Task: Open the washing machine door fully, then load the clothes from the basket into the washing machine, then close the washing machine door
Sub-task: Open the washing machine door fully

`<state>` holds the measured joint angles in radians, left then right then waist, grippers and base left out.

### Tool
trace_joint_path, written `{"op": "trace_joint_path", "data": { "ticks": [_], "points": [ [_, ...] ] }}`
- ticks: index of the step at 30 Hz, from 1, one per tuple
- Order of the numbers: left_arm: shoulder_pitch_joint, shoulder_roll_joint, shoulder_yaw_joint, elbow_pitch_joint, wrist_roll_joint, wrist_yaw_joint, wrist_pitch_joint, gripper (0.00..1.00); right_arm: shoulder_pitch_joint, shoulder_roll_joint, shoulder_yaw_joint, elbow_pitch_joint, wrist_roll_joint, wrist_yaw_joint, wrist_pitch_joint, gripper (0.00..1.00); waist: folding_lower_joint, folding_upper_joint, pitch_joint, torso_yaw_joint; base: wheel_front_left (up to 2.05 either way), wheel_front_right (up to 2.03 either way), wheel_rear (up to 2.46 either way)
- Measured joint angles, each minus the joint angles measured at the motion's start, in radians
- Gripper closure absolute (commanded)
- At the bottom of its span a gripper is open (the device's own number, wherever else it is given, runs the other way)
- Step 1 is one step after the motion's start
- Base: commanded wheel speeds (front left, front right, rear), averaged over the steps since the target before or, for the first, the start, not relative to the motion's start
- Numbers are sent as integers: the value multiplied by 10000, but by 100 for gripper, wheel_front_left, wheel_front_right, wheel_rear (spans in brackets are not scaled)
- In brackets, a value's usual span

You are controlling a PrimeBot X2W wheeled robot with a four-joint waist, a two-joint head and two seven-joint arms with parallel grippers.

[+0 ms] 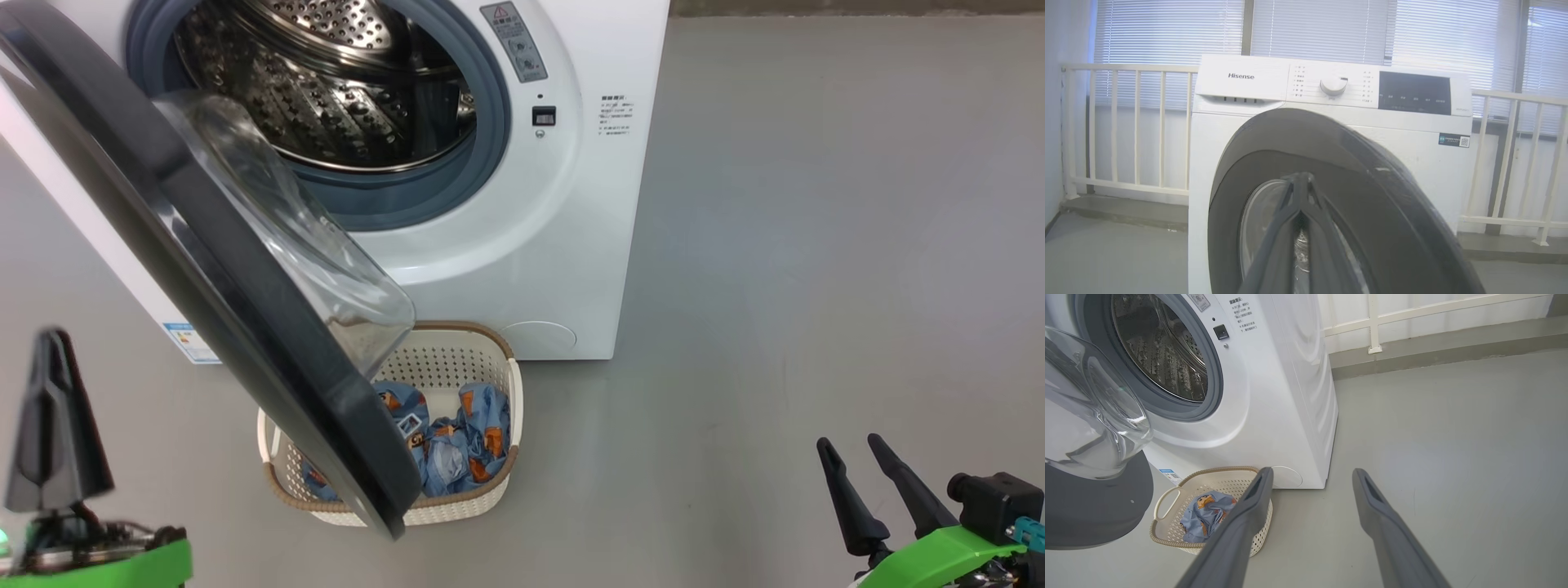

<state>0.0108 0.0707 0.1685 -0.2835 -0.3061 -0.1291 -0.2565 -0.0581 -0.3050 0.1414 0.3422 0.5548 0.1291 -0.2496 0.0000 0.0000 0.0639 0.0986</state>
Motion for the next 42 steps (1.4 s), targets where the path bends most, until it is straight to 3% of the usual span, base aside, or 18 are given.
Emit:
{"op": "trace_joint_path", "data": {
  "ticks": [4,9,13,18,33,42],
  "points": [
    [-111,-92,-648,-1632,228,0,-4,100,-1,-4,-63,-52,-102,0,0,0,0,0,65,9,0,0,0],
    [-106,-163,-2913,-2556,288,0,13,100,-3,-4,-127,-82,-171,0,0,0,0,0,158,22,0,0,0],
    [-116,8,-4692,-2531,148,0,213,100,-5,-8,-211,-98,-186,0,0,0,0,0,210,56,0,0,0],
    [-148,15,-5806,-1302,-500,0,454,100,-8,-6,-178,-111,-305,0,0,0,0,0,230,47,0,0,0],
    [-665,-82,-5958,2230,-1643,17,259,100,-8,17,-186,-140,-644,0,0,0,0,0,134,103,0,0,0],
    [-798,-184,-5653,3037,-1898,148,171,100,-2,13,-201,-169,-669,0,0,0,0,0,27,205,0,0,0]
  ]
}}
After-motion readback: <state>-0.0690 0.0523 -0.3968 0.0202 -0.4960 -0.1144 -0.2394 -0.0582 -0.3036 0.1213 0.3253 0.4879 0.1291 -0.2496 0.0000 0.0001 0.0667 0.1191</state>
